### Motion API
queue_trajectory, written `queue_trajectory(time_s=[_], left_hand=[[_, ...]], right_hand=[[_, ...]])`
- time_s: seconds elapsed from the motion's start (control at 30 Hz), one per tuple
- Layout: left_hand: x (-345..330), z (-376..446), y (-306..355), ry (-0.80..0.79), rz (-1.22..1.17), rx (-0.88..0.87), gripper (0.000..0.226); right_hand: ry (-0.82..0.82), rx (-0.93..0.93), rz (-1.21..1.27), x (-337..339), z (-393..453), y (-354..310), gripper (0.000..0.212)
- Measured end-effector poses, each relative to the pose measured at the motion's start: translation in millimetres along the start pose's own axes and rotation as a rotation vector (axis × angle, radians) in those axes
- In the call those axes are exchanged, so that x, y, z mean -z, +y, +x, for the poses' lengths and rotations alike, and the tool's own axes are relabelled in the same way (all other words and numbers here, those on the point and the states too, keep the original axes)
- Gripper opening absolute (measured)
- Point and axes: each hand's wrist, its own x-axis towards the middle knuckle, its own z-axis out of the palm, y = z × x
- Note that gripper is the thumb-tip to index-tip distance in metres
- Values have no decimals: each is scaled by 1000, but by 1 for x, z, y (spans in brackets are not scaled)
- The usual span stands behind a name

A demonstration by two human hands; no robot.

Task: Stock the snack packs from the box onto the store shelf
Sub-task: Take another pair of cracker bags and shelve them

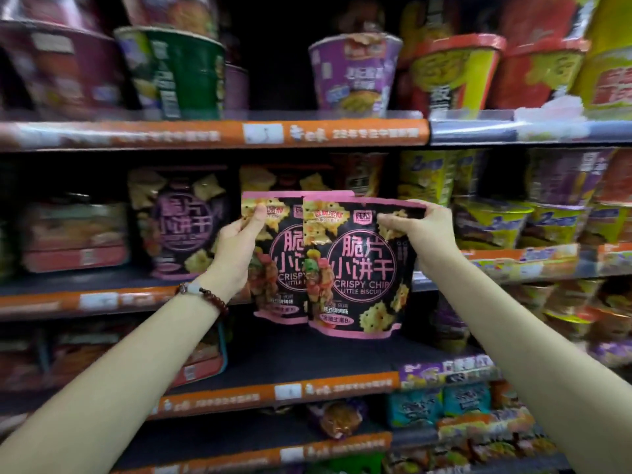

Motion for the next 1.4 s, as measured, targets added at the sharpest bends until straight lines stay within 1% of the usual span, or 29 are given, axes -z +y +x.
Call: queue_trajectory(time_s=[0.07,0.23,0.27,0.37,0.5,0.6,0.67,0.73,0.77,0.83,0.87,0.9,0.93,1.03,1.13,1.2,1.33,1.4], left_hand=[[29,7,8,44,23,-23,30],[86,25,34,156,-26,-31,28],[97,29,39,176,-37,-39,28],[123,41,53,217,-51,-103,26],[141,55,58,251,29,-205,25],[146,58,48,323,57,-272,29],[146,55,35,373,69,-289,33],[145,52,21,392,83,-309,38],[145,49,17,385,92,-316,36],[144,46,15,319,129,-318,21],[144,43,15,267,174,-313,23],[145,40,12,209,231,-301,30],[146,37,8,150,274,-279,34],[153,30,-12,-71,338,-187,26],[163,28,-23,-229,383,-121,45],[169,28,-23,-254,412,-88,48],[188,34,-17,-222,453,-67,42],[199,40,-13,-215,442,-53,48]], right_hand=[[-12,19,14,-27,6,-2,25],[-4,43,62,-80,22,-14,37],[2,56,66,-89,25,-17,37],[23,119,68,-110,31,-28,24],[104,213,31,-128,35,-36,23],[141,289,-65,-136,36,-23,19],[142,303,-119,-140,32,-9,24],[131,301,-114,-141,28,1,29],[124,303,-113,-141,25,3,33],[86,298,-125,-140,20,5,48],[55,281,-135,-139,15,7,60],[16,244,-137,-137,11,10,72],[-31,207,-125,-136,7,16,79],[-143,135,-97,-132,-3,39,76],[-191,98,-39,-131,-11,53,75],[-212,79,8,-132,-13,55,76],[-214,54,35,-132,-10,58,72],[-198,46,49,-132,-10,59,71]])
